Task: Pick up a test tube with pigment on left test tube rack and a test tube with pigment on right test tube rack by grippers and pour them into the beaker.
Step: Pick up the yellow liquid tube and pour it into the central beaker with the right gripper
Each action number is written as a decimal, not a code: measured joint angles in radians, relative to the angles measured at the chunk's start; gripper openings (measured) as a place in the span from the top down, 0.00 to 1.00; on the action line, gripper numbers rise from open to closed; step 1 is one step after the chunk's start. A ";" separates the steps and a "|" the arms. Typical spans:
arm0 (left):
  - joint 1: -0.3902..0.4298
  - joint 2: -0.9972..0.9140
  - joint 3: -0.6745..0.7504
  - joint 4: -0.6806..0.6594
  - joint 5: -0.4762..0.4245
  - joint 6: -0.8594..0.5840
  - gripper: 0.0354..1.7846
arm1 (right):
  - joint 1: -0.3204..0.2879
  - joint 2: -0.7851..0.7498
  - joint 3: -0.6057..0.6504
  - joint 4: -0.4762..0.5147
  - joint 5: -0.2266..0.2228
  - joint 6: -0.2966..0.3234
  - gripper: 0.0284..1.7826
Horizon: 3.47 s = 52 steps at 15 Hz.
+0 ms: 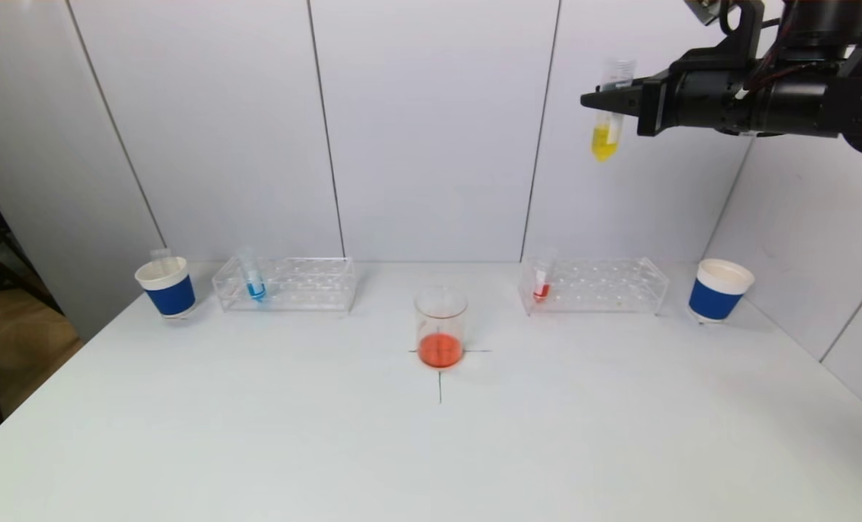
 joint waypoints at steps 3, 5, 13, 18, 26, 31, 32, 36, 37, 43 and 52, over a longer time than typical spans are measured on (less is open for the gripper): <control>0.000 0.000 0.000 0.000 0.000 0.000 0.01 | 0.071 0.011 0.037 -0.007 0.016 -0.145 0.72; 0.000 0.000 0.000 0.000 0.000 0.000 0.01 | 0.096 0.033 0.040 -0.017 0.063 -0.220 0.72; 0.000 0.000 0.000 0.000 -0.001 0.000 0.01 | 0.135 0.179 0.003 -0.007 0.186 -0.564 0.72; 0.000 0.000 0.000 0.000 -0.001 0.000 0.01 | 0.179 0.249 -0.003 -0.028 0.222 -0.735 0.72; 0.000 0.000 0.000 0.000 0.000 0.000 0.01 | 0.248 0.327 0.135 -0.379 0.224 -0.900 0.72; 0.000 0.000 0.000 0.000 0.000 0.000 0.01 | 0.270 0.354 0.244 -0.496 0.224 -1.020 0.72; 0.000 0.000 0.000 0.000 0.000 0.000 0.01 | 0.268 0.358 0.251 -0.510 0.224 -1.050 0.72; 0.000 0.000 0.000 0.000 0.000 0.000 0.01 | 0.263 0.375 0.277 -0.545 0.225 -1.172 0.72; 0.000 0.000 0.000 0.000 0.000 0.000 0.01 | 0.258 0.382 0.280 -0.556 0.225 -1.202 0.72; 0.000 0.000 0.000 0.000 0.000 0.000 0.01 | 0.243 0.418 0.283 -0.629 0.231 -1.250 0.72; 0.000 0.000 0.000 0.000 -0.001 0.000 0.01 | 0.242 0.444 0.288 -0.694 0.242 -1.292 0.72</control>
